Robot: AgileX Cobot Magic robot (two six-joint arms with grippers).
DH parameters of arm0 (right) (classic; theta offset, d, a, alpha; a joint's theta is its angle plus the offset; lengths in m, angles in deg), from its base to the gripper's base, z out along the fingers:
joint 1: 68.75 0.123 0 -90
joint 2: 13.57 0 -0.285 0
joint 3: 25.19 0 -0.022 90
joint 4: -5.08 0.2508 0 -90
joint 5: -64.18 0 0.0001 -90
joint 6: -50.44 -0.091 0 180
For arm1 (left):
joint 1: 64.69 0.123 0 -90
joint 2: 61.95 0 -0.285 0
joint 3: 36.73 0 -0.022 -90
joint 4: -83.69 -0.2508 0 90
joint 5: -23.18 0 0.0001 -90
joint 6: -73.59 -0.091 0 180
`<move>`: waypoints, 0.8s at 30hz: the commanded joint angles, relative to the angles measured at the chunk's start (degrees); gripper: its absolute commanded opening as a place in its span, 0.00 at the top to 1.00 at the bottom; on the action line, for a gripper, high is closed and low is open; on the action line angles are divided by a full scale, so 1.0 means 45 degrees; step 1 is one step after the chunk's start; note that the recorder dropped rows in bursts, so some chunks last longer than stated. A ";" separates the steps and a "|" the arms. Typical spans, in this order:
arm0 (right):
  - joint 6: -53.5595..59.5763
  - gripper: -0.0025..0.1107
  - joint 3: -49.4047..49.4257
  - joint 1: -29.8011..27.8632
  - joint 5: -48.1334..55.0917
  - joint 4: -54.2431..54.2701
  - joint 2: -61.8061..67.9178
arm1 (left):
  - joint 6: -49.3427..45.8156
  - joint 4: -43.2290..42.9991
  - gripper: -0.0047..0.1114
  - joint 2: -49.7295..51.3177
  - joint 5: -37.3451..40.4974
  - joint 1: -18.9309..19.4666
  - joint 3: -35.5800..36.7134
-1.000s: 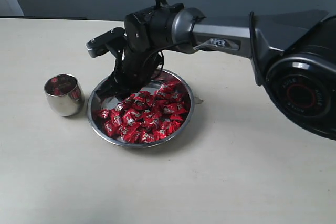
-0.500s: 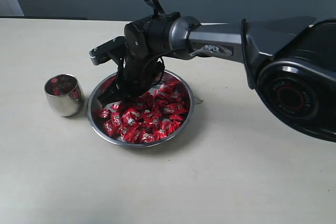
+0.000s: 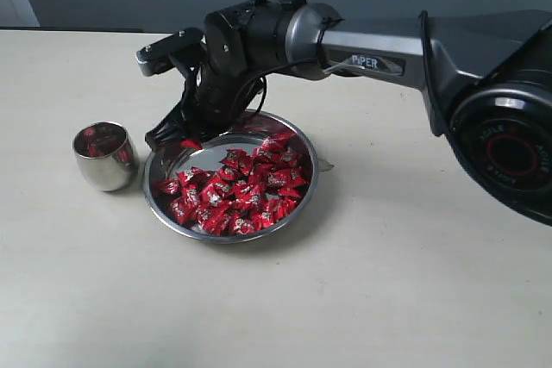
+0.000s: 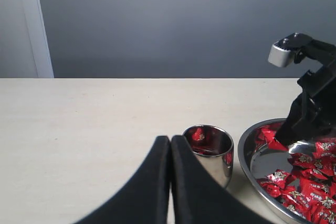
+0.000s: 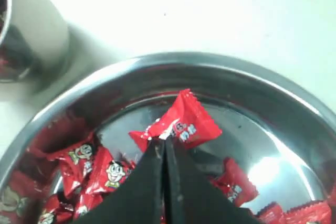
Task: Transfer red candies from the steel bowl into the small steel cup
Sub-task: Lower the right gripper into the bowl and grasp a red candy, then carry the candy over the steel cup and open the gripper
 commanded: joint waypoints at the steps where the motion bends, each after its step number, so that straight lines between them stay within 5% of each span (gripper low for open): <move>1: 0.0030 0.98 -0.0047 -0.0009 -0.0162 -0.0030 -0.0281 | 0.0055 0.0000 0.96 -0.0059 -0.0077 -0.0067 0.0010; 8: 0.0975 0.98 -0.0047 -0.0009 -0.1251 0.2833 -0.0563 | 0.0055 0.0000 0.96 -0.0059 -0.0077 -0.0067 0.0010; 15: 0.4920 0.98 -0.0047 0.0010 -0.2098 0.8001 -0.0607 | 0.0055 0.0000 0.96 -0.0059 -0.0077 -0.0067 0.0010; 24: 0.5946 0.98 -0.0047 0.0010 -0.1758 0.8624 -0.0607 | 0.0055 0.0000 0.96 -0.0059 -0.0077 -0.0067 0.0010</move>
